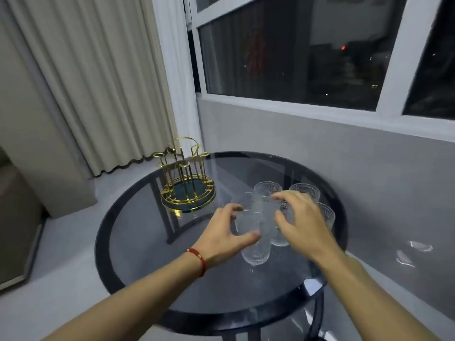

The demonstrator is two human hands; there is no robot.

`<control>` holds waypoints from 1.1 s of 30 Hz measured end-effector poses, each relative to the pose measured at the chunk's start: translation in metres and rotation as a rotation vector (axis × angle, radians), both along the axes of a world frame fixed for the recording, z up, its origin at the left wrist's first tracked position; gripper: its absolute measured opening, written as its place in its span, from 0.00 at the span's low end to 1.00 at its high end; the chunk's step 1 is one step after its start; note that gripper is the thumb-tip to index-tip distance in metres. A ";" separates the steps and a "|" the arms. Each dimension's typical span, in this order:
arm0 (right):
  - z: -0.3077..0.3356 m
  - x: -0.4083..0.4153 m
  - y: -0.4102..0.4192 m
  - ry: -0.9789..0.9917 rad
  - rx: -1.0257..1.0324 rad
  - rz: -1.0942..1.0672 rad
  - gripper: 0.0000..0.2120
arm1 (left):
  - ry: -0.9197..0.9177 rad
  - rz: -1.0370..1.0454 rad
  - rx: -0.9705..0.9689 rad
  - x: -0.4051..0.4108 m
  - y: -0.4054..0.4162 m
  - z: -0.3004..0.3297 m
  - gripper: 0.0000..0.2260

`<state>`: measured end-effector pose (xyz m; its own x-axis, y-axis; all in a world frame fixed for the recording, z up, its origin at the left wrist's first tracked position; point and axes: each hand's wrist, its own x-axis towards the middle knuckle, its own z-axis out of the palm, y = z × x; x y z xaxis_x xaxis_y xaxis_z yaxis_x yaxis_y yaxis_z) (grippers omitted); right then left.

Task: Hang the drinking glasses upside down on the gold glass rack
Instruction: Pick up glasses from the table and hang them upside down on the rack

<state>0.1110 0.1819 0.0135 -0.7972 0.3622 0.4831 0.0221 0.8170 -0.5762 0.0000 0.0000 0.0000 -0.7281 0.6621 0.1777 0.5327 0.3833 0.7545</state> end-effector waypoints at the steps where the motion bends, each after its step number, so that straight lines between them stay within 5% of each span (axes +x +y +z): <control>1: -0.006 0.002 -0.001 0.037 -0.014 0.006 0.15 | 0.011 -0.016 -0.004 0.007 0.001 -0.004 0.34; 13: 0.002 -0.028 0.001 0.126 -0.068 0.043 0.10 | 0.237 0.047 0.071 0.005 0.022 -0.015 0.37; 18: 0.006 -0.037 -0.017 0.097 -0.380 0.136 0.10 | 0.156 0.156 0.264 -0.024 -0.003 0.010 0.35; 25: 0.001 -0.083 -0.065 -0.110 -0.714 0.303 0.20 | -0.293 0.316 0.652 -0.068 -0.027 0.022 0.29; 28: 0.003 -0.103 -0.079 -0.070 -0.850 0.309 0.20 | -0.559 0.293 0.776 -0.086 -0.022 0.026 0.23; 31: 0.006 -0.118 -0.086 0.041 -0.915 0.272 0.20 | -0.620 0.191 0.802 -0.103 -0.018 0.027 0.10; 33: 0.007 -0.127 -0.087 0.119 -0.878 0.205 0.18 | -0.620 0.126 0.800 -0.114 -0.021 0.019 0.11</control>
<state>-0.0156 0.0947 0.0200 -0.8488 0.4956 0.1840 -0.1751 0.0649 -0.9824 -0.1137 -0.0211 0.0187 -0.8984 0.4270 0.1026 -0.0481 -0.3279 0.9435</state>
